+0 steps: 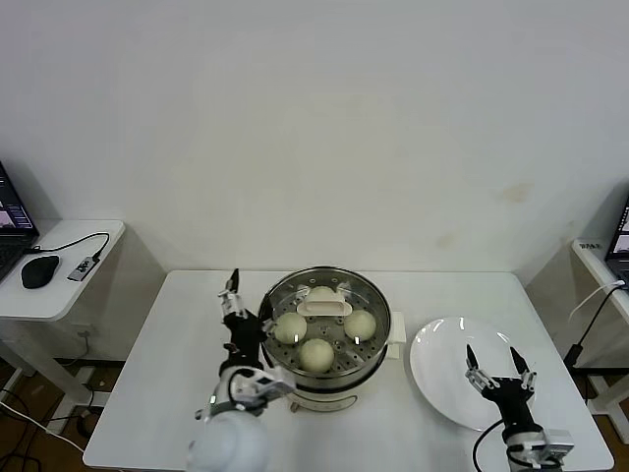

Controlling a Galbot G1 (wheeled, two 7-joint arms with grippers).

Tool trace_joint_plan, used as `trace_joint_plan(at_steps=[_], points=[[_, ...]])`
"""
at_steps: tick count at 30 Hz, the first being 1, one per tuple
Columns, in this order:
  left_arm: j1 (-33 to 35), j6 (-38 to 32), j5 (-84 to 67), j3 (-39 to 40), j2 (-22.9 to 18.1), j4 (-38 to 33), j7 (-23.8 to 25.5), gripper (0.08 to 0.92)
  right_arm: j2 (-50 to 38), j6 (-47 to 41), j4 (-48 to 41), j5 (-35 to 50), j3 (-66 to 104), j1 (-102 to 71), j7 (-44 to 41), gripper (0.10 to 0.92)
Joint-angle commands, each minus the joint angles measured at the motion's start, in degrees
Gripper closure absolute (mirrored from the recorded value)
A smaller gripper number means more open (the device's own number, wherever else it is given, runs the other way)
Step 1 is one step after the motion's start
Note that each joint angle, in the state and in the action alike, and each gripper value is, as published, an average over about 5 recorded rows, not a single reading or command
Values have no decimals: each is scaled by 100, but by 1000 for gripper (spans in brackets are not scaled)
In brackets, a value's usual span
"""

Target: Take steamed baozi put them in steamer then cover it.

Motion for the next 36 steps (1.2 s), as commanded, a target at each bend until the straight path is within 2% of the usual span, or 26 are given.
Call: trace_joint_plan(at_steps=[1, 8, 15, 22, 27, 36], points=[[264, -1313, -2967, -1560, 79, 385, -890, 177, -229, 219, 131, 5, -113, -205, 21, 203], [974, -1435, -4812, -2270, 65, 291, -328, 177, -508, 213, 306, 25, -195, -622, 192, 203], [1790, -1926, -5145, -2417, 2, 479, -168, 177, -706, -64, 530, 290, -236, -1038, 401, 203], [2455, -2005, -5308, -2305, -148, 421, -127, 177, -755, -335, 646, 398, -321, -1304, 378, 203], [2613, -1954, -5313, -2312, -178, 359, -133, 177, -716, -819, 781, 501, -391, -1338, 359, 203], [2729, -1887, -5397, -2278, -153, 263, -57, 177, -826, -665, 848, 208, -434, -1390, 335, 203]])
